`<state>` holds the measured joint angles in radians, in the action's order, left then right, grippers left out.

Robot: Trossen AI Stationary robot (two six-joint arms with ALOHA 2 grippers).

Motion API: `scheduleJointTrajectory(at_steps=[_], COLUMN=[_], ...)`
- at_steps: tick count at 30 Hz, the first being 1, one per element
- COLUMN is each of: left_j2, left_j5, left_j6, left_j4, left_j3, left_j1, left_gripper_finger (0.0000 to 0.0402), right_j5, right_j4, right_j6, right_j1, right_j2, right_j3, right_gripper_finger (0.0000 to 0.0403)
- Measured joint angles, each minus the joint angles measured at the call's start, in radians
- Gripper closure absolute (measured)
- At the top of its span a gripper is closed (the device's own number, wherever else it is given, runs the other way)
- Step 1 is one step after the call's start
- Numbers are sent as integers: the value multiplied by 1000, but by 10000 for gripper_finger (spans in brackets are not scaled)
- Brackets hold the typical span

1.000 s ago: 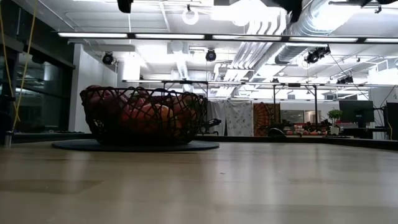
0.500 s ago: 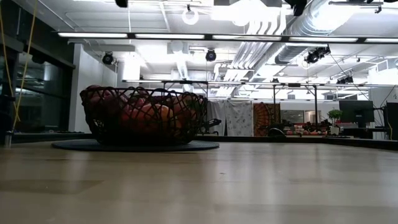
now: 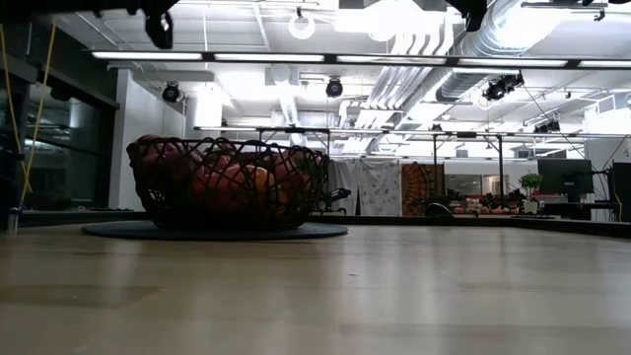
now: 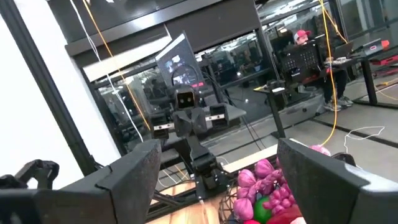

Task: Build produce basket
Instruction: Return to Home Position

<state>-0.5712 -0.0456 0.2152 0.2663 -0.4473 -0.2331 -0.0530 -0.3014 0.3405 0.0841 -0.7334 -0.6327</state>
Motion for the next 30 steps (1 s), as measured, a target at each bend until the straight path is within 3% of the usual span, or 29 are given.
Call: scheduleJointTrajectory(at_steps=[9, 18, 25, 27, 30], left_j2=[273, 503, 536, 535, 519], left_j5=[27, 40, 79, 71, 15], left_j6=[122, 191, 127, 107, 99], left_j4=[35, 1, -185, -267, -260], left_j3=[275, 438, 435, 435, 432], left_j1=[36, 77, 93, 93, 92], left_gripper_finger=[401, 401, 401, 401, 401], right_j5=[-25, -53, -43, -32, -4], right_j4=[11, 13, 14, 18, 27], right_j6=[0, 64, 99, 108, 108], right_j1=[0, 0, 0, 0, 0], right_j2=[0, 0, 0, 0, 0], right_j3=[0, 0, 0, 0, 0], right_gripper_finger=[91, 91, 91, 91, 91])
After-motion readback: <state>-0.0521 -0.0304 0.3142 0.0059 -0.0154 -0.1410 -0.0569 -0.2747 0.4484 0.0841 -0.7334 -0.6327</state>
